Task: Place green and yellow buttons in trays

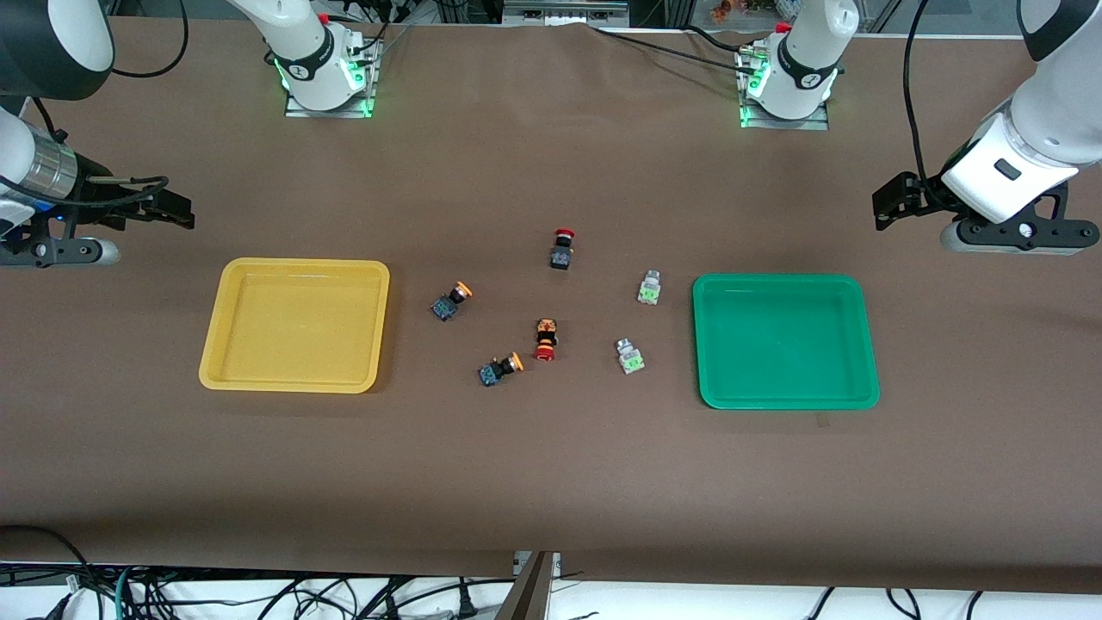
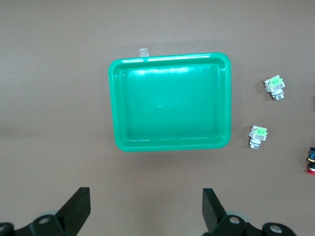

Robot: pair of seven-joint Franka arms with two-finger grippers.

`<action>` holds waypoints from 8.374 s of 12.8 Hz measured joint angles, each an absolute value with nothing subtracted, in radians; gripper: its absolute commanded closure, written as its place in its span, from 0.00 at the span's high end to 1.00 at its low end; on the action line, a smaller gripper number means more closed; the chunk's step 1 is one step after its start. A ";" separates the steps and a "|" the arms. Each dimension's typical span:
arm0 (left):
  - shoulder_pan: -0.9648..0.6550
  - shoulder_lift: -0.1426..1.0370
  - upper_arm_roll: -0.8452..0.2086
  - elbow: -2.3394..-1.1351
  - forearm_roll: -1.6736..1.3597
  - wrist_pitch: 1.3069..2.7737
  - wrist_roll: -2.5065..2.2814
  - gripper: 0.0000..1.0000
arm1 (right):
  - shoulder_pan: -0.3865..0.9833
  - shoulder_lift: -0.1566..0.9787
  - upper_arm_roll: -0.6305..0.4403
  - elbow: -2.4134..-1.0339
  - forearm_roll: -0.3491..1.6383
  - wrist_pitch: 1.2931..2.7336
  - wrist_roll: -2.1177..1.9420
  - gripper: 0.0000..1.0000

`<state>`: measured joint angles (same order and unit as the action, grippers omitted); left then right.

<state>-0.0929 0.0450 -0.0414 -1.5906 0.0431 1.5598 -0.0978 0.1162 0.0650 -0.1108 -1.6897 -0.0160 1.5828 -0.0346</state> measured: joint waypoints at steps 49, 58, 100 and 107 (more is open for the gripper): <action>-0.507 0.578 -0.090 -1.929 0.034 2.429 -0.480 0.02 | 0.483 0.703 -0.462 -1.624 0.152 1.819 0.548 1.00; -0.214 0.537 -0.060 -1.599 0.123 1.877 0.066 0.08 | 0.566 0.694 -0.416 -1.471 0.233 1.808 0.758 1.00; -0.099 0.706 -0.115 -1.473 0.238 1.958 0.089 0.23 | 0.493 0.683 -0.314 -1.485 0.142 1.769 0.605 1.00; 0.047 0.686 -0.124 -1.663 0.238 2.157 0.264 1.00 | 0.464 0.408 -0.497 -1.387 0.142 1.504 0.151 1.00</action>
<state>0.0467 0.6857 -0.1238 -1.6633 0.2376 2.1567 0.2645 0.4643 0.4085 -0.4973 -1.3872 0.1419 1.5036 0.1505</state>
